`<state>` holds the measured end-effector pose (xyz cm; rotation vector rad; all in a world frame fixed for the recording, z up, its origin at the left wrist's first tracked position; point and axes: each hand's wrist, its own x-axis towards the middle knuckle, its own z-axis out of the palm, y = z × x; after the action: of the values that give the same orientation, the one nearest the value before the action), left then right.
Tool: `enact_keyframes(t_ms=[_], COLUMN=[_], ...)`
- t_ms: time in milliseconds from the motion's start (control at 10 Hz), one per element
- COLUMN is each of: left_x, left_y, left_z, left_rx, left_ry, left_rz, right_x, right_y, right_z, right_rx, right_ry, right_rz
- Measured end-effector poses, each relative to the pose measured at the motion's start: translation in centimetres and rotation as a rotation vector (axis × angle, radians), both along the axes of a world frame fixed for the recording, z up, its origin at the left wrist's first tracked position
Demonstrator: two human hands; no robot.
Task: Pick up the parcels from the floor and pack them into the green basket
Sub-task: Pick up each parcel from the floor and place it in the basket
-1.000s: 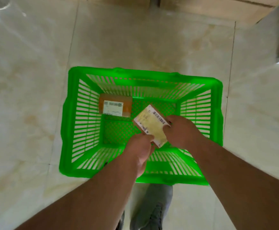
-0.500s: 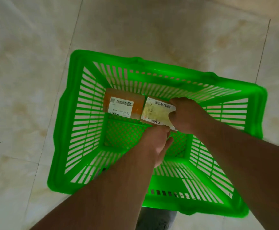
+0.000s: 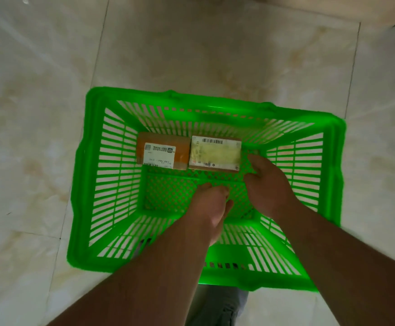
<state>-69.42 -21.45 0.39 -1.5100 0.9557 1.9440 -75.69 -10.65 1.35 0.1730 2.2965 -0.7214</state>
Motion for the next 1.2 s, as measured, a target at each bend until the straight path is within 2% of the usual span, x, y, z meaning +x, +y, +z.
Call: enact_keyframes(t_ms=[200, 400, 600, 800, 900, 1000, 1200], left_x=[1.5, 4.3, 9.0, 15.4, 19.0, 22.0, 29.8], left_y=[1.4, 4.7, 7.5, 10.1, 11.8, 13.5, 18.0], left_z=[6.8, 12.8, 17.5, 23.0, 23.8, 24.1, 24.6], left_rx=[-0.139, -0.162, -0.094, -0.081, -0.143, -0.109, -0.120], left_ry=[0.038, 0.123, 0.219, 0.191, 0.222, 0.261, 0.289], left_rz=[-0.231, -0.513, -0.768, -1.073, -1.334, -1.468, -1.704], right_x=[3.3, 8.3, 17.6, 29.3, 35.0, 40.3, 51.0], right_y=[1.7, 3.9, 8.6, 12.1, 13.3, 14.4, 16.4], right_z=[5.7, 13.1, 18.9, 23.4, 24.4, 24.5, 23.6], right_rx=[-0.092, -0.219, -0.243, -0.226, -0.191, -0.149, -0.126], right_ry=[-0.086, -0.126, -0.144, -0.216, -0.214, -0.252, -0.254], right_rz=[-0.232, -0.556, -0.936, -1.255, -1.334, -1.347, -1.539])
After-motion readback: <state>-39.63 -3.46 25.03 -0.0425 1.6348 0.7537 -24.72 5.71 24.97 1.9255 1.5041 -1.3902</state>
